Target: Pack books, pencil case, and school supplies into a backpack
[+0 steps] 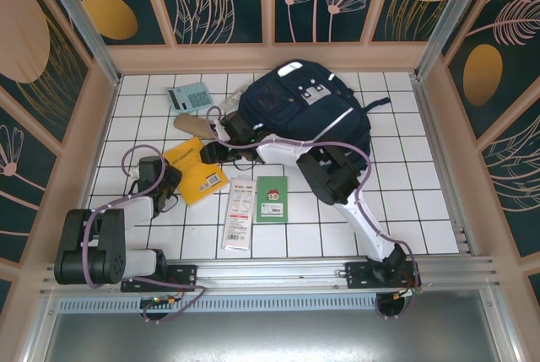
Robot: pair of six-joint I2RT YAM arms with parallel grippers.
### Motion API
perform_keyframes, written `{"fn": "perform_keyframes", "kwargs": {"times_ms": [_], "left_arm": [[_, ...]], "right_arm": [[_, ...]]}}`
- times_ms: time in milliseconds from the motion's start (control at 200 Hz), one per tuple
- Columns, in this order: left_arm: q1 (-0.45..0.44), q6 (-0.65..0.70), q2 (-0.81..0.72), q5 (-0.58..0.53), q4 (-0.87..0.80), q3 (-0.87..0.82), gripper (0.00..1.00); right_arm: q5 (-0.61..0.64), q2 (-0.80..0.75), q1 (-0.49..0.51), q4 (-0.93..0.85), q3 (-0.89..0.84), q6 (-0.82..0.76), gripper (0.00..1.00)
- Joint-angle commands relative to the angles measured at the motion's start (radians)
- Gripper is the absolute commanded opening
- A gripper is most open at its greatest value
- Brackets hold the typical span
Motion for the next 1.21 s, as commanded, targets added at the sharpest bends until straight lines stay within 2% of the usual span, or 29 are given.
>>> {"fn": "perform_keyframes", "kwargs": {"times_ms": [0,295,480,676,846,1091,1201], "left_arm": [[-0.003,-0.018,0.020,0.076,-0.052,-0.046,0.31],[-0.003,-0.023,0.012,0.089,-0.024,-0.066,0.31],[-0.004,-0.024,0.008,0.092,-0.015,-0.072,0.31],[-0.004,-0.022,0.006,0.089,-0.013,-0.076,0.32],[-0.003,-0.024,0.007,0.087,-0.012,-0.072,0.32],[-0.003,-0.022,-0.012,0.087,-0.029,-0.078,0.33],[-0.003,-0.016,-0.066,0.085,-0.065,-0.088,0.39]], "right_arm": [[-0.263,-0.087,0.050,0.159,-0.027,0.104,0.49],[-0.352,-0.088,0.040,0.307,-0.060,0.230,0.49],[-0.331,-0.030,0.038,0.163,0.019,0.200,0.48],[-0.325,-0.021,0.038,0.009,0.057,0.099,0.46],[-0.365,-0.032,0.039,-0.018,0.032,0.065,0.43],[-0.145,-0.116,0.029,-0.047,-0.049,-0.008,0.44],[-0.034,-0.119,0.022,-0.121,-0.015,-0.067,0.45]]}}
